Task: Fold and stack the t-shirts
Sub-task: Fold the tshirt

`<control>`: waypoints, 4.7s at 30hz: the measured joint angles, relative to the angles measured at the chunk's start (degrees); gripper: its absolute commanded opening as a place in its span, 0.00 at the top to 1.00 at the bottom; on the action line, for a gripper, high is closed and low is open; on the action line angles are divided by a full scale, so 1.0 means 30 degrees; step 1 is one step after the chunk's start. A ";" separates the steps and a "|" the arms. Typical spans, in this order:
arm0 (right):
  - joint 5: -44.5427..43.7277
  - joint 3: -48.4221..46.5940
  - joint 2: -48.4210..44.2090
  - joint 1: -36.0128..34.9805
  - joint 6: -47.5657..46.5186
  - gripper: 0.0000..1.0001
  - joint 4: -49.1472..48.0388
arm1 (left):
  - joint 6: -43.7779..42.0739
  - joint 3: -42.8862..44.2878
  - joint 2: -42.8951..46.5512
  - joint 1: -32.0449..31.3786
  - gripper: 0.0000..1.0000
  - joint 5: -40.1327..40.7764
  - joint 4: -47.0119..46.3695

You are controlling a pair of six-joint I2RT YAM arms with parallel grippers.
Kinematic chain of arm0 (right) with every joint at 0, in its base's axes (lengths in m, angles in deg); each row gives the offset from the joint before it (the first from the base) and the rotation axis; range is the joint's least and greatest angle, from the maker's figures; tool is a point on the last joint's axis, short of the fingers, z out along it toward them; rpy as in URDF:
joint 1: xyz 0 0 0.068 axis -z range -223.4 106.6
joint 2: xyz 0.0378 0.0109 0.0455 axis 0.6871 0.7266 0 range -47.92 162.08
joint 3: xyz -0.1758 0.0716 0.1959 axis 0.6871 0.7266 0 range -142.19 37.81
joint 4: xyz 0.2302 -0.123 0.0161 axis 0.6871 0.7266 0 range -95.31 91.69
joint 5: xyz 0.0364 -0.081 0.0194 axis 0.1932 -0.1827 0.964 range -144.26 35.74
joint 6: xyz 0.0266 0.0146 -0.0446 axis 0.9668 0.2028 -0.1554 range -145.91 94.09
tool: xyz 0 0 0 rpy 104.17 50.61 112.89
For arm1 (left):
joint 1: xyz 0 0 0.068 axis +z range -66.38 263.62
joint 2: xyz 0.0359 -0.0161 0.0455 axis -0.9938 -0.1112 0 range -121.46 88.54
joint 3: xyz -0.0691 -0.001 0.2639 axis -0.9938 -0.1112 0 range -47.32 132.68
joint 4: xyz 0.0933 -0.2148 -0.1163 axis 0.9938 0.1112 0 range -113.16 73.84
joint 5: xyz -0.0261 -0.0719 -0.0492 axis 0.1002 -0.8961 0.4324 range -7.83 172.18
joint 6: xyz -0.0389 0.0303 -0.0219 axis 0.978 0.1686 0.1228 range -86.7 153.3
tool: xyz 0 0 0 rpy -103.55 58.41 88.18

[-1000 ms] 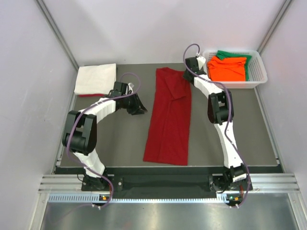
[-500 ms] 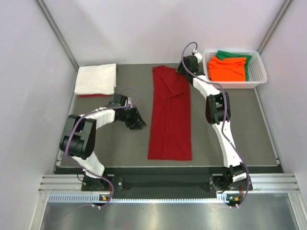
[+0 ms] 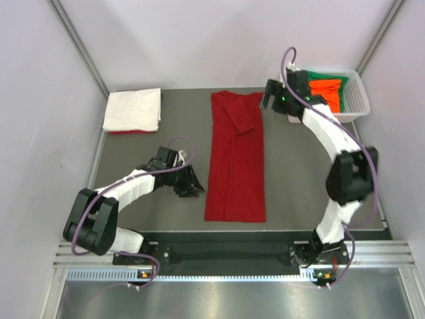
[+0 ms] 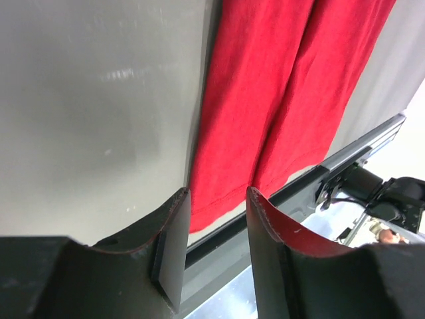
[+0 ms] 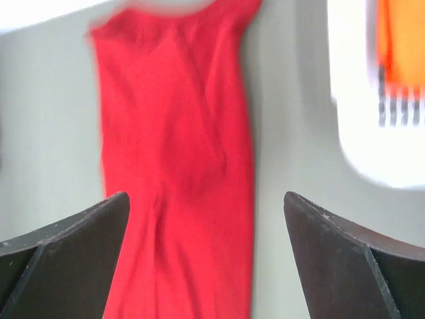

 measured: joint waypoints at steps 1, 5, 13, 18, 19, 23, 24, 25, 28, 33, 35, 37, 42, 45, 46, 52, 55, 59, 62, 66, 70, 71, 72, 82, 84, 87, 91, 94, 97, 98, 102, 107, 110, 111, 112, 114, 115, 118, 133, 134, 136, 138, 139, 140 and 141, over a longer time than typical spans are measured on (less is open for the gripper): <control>0.0634 0.1377 -0.1501 0.0000 -0.0109 0.00 0.0262 | 0.0058 -0.0131 0.0175 -0.0095 0.55 0.0058 0.0015; 0.3963 0.7555 -0.6426 -0.0015 -0.0138 0.00 0.0051 | 0.0219 -0.0554 0.0641 -0.0998 0.55 0.0474 0.0277; 0.7439 1.8564 -1.2692 -0.1100 0.1399 0.03 0.0270 | 0.0641 -0.1064 0.0576 -0.1836 0.58 0.1188 0.1144; 0.8116 2.2833 -1.6181 -0.2295 0.3934 0.21 -0.1282 | 0.1122 -0.1253 -0.0743 -0.2725 0.59 0.1304 0.0896; 0.8065 2.3467 -1.6451 -0.2710 0.4481 0.25 -0.1632 | 0.1348 -0.1326 -0.1027 -0.2965 0.59 0.1078 0.0845; 0.7759 2.5369 -1.6538 -0.4269 0.6105 0.31 -0.3002 | 0.2076 -0.1406 -0.1224 -0.3949 0.59 0.0962 0.0452; 0.7621 2.5594 -1.6458 -0.4466 0.6353 0.32 -0.3228 | 0.2295 -0.1486 -0.1231 -0.4073 0.59 0.0962 0.0299; 0.7548 2.5769 -1.6327 -0.4685 0.6739 0.33 -0.3439 | 0.2477 -0.1625 -0.1224 -0.4160 0.59 0.0911 0.0073; 0.6951 2.5922 -1.6247 -0.5319 0.7402 0.35 -0.4284 | 0.3089 -0.2025 -0.1166 -0.4167 0.59 0.0627 -0.0568; 0.6346 2.6673 -1.6793 -0.5865 0.8204 0.46 -0.5326 | 0.3847 -0.2761 -0.1078 -0.4167 0.62 -0.0007 -0.1865; 0.6171 2.6971 -1.7012 -0.5960 0.8451 0.53 -0.5486 | 0.4131 -0.3067 -0.1246 -0.4160 0.68 -0.0430 -0.2499; 0.5982 2.7307 -1.7172 -0.6062 0.8684 0.68 -0.5756 | 0.4306 -0.3155 -0.1566 -0.4175 0.81 -0.0765 -0.2798; 0.5661 2.8188 -1.7719 -0.6229 0.9187 0.90 -0.5814 | 0.4539 -0.3767 -0.1435 -0.4197 1.00 -0.0852 -0.3585; 0.5166 2.8531 -1.9198 -0.6302 0.9428 0.95 -0.4809 | 0.4838 -0.4590 -0.0627 -0.4262 1.00 -0.0692 -0.4364; 0.5013 2.8662 -2.0057 -0.6317 0.9551 0.96 -0.4328 | 0.4991 -0.4954 -0.0197 -0.4357 1.00 -0.0568 -0.4532; 0.4932 2.9529 -2.5471 -0.6404 1.0083 0.98 -0.1115 | 0.6834 -0.7424 0.2747 -0.5792 1.00 -0.0087 -0.5391; 0.5166 2.9827 -2.7467 -0.6448 1.0397 0.98 0.0401 | 0.7817 -0.8123 0.4131 -0.6892 1.00 0.0648 -0.5377; 0.5464 2.9893 -3.0199 -0.6572 1.0608 0.98 0.2550 | 0.9384 -0.8619 0.5923 -0.8386 1.00 0.1588 -0.5093; 0.5734 2.9886 -3.2071 -0.6623 1.0761 0.98 0.4269 | 1.0302 -0.8626 0.6965 -0.9085 1.00 0.2025 -0.4860; 0.5799 2.9660 -3.3521 -0.6637 1.0907 0.97 0.5989 | 1.1162 -0.8546 0.8320 -0.9428 1.00 0.2586 -0.3985; 0.5814 2.8742 -3.2108 -0.6637 1.0892 0.99 0.6091 | 1.1417 -0.7286 0.8845 -0.9457 1.00 0.3891 -0.2484; 0.5770 2.8414 -3.1270 -0.6630 1.0790 1.00 0.5960 | 1.1387 -0.6717 0.8801 -0.9355 1.00 0.4306 -0.2157; 0.5763 2.7919 -2.9951 -0.6608 1.0528 1.00 0.5712 | 1.1293 -0.6025 0.8633 -0.9005 1.00 0.4510 -0.1821; 0.8531 1.9037 -1.4440 -0.0452 0.4524 1.00 0.2703 | 0.8058 0.3504 -0.0721 -0.2237 1.00 0.2557 -0.1282; 0.9122 1.6531 -1.1621 0.0007 0.3432 0.99 0.2557 | 0.7264 0.5894 -0.3082 -0.1661 1.00 0.1989 -0.0670; 0.9770 1.3304 -0.8349 0.0379 0.2317 0.99 0.2659 | 0.6535 0.8743 -0.5734 -0.1166 1.00 0.1479 -0.0124; 1.0411 1.0302 -0.5399 0.0656 0.1537 0.99 0.2987 | 0.6084 1.1038 -0.7715 -0.0750 1.00 0.1144 0.0867; 1.0987 0.8626 -0.3548 0.0809 0.1282 0.99 0.3228 | 0.5880 1.2211 -0.8619 -0.0481 1.00 0.0947 0.1603; 1.1366 0.7286 -0.2084 0.0911 0.1188 0.98 0.3723 | 0.5661 1.2976 -0.9289 -0.0007 1.00 0.0831 0.2288; 1.1475 0.6827 -0.1625 0.0918 0.1180 0.98 0.3825 | 0.5603 1.3114 -0.9457 0.0211 1.00 0.0765 0.2484; 1.1817 0.5523 -0.0291 0.1100 0.1064 0.98 0.4182 | 0.5377 1.3763 -1.0382 0.1100 1.00 0.0350 0.3024; 1.2101 0.4656 0.0641 0.1457 0.0984 0.98 0.4612 | 0.5122 1.5052 -1.2080 0.1552 1.00 -0.0204 0.3271; 1.2247 0.4226 0.1231 0.1661 0.0991 0.97 0.4743 | 0.5027 1.5409 -1.2837 0.1566 1.00 -0.0641 0.3286; 1.2262 0.4087 0.1486 0.1719 0.0984 0.97 0.4765 | 0.4962 1.5497 -1.3041 0.1588 1.00 -0.0780 0.3279; 1.2284 0.3949 0.1734 0.1756 0.0984 0.97 0.4816 | 0.4903 1.5569 -1.3231 0.1596 1.00 -0.0896 0.3286; 1.2305 0.3745 0.2222 0.1792 0.0984 0.96 0.4860 | 0.4714 1.5832 -1.3661 0.1647 0.89 -0.1107 0.3344; 1.2320 0.3614 0.2477 0.1821 0.0984 0.90 0.4918 | 0.4605 1.6036 -1.3886 0.1698 0.85 -0.1166 0.3446; 1.2349 0.3009 0.3235 0.1945 0.0860 0.72 0.5093 | 0.3577 1.7493 -1.4637 0.1851 0.77 -0.0663 0.4852; 0.9763 0.5778 -0.1435 0.1428 -0.1231 0.49 0.6841 | -0.1923 1.6349 -1.1096 -0.0131 0.82 -0.0029 0.6994; 0.9653 0.6564 -0.2149 0.1035 -0.1217 0.50 0.6630 | -0.1953 1.6298 -1.1351 -0.0495 0.82 -0.0284 0.7002; 0.9653 0.7708 -0.2914 0.0109 -0.1064 0.56 0.6018 | -0.1938 1.6313 -1.1919 -0.1144 0.82 -0.0896 0.6776; 0.9610 0.8189 -0.2761 -0.0678 -0.0772 0.57 0.5333 | -0.1858 1.6422 -1.2531 -0.1479 0.82 -0.1311 0.6535; 0.9522 0.8269 -0.2441 -0.1020 -0.0634 0.57 0.4947 | -0.1814 1.6575 -1.2976 -0.1530 0.82 -0.1392 0.6433; 0.9377 0.8276 -0.2025 -0.1333 -0.0546 0.57 0.4517 | -0.1792 1.6844 -1.3449 -0.1515 0.82 -0.1348 0.6382; 0.9194 0.8211 -0.1523 -0.1581 -0.0430 0.57 0.4095 | -0.1756 1.7267 -1.4032 -0.1435 0.83 -0.1209 0.6390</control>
